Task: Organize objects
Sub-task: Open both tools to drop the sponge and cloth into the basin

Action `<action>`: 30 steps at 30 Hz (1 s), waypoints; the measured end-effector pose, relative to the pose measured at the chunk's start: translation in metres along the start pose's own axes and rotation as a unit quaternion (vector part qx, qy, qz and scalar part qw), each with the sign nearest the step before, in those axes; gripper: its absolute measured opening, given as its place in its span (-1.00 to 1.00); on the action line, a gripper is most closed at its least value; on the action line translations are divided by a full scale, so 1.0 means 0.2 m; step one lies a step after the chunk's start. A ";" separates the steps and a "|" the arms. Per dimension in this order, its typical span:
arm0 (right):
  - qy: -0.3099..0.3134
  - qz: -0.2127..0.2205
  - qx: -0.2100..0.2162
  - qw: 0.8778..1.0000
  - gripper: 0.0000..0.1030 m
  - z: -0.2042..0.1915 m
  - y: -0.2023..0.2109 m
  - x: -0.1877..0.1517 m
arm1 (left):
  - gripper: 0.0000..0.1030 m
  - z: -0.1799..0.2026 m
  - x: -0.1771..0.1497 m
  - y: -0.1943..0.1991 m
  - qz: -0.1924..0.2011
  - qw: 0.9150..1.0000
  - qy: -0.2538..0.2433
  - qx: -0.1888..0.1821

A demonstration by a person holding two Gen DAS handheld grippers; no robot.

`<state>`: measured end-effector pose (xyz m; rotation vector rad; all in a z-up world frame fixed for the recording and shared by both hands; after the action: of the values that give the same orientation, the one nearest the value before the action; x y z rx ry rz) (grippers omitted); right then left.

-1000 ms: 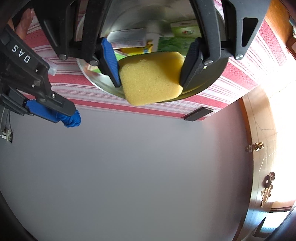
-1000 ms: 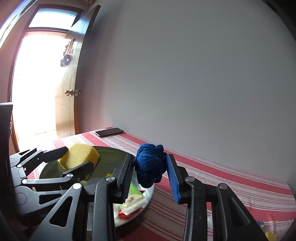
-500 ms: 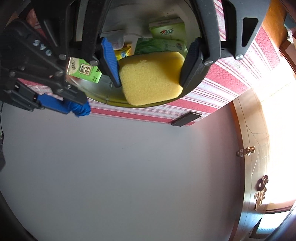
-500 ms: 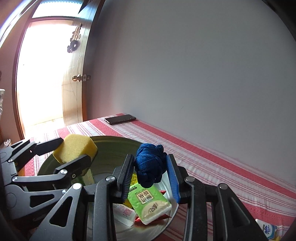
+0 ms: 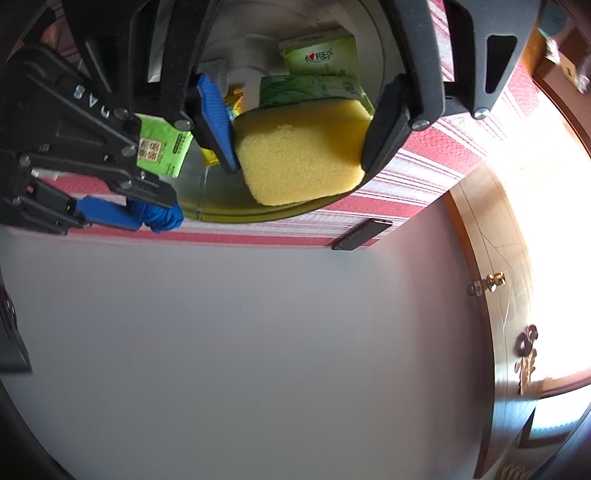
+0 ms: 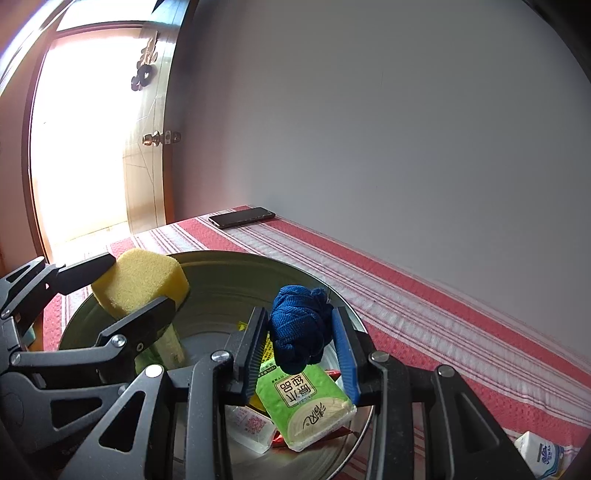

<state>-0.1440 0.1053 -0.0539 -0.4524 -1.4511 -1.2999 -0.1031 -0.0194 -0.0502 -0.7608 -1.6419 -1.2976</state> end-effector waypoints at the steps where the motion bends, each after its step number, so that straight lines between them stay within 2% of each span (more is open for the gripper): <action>1: -0.001 -0.002 0.001 1.000 -0.25 0.01 0.00 0.00 | 0.46 0.00 0.00 0.00 -0.002 1.000 -0.001 0.005; 2: -0.002 -0.004 0.001 1.000 -0.25 0.01 -0.01 -0.01 | 0.52 -0.01 -0.01 -0.01 -0.006 1.000 0.002 0.005; 7: -0.006 -0.014 0.008 1.000 -0.25 0.02 -0.04 -0.01 | 0.56 -0.02 -0.01 -0.02 -0.018 1.000 0.011 -0.001; 9: -0.007 -0.015 0.011 1.000 -0.25 0.02 -0.04 -0.01 | 0.68 -0.04 -0.02 -0.02 -0.021 1.000 0.015 0.006; 11: -0.015 -0.019 0.018 1.000 -0.22 0.03 -0.05 -0.01 | 0.95 -0.05 -0.02 -0.03 -0.024 0.999 0.020 0.008; 12: -0.019 -0.017 0.016 1.000 -0.16 0.04 -0.05 -0.01 | 1.00 -0.06 -0.02 -0.02 -0.022 1.000 0.021 0.003; 13: -0.022 -0.014 0.015 1.000 -0.10 0.04 -0.05 -0.01 | 0.99 -0.05 -0.02 -0.01 -0.019 1.000 0.018 0.002; 15: -0.032 -0.006 0.017 0.999 0.14 0.05 -0.04 -0.02 | 0.99 -0.04 -0.02 -0.01 -0.019 1.000 0.010 0.006; 22: -0.040 0.016 0.005 0.999 0.23 0.08 0.07 -0.03 | 0.99 -0.03 -0.02 0.01 -0.013 1.000 0.015 0.008; 26: -0.059 0.035 -0.019 0.997 0.46 0.14 0.16 -0.05 | 1.00 -0.06 0.00 0.02 -0.006 0.999 0.043 0.007; 30: -0.070 0.036 -0.029 0.996 0.47 0.20 0.20 -0.08 | 1.00 -0.05 0.02 0.05 0.003 0.999 0.051 0.000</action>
<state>-0.1237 0.1586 -0.0419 -0.6404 -1.5021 -1.2755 -0.0932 -0.0272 -0.0421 -0.6875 -1.5564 -1.3105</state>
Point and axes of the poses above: each gripper's, at about its wrist camera, not at the fingertips, and y roughly against the way its jaws point, z to its right, x to its top, the point moved 2 cm from there along -y, roughly the way its jaws point, and after that the axes turned 4 degrees about y, right-handed, at the moved point
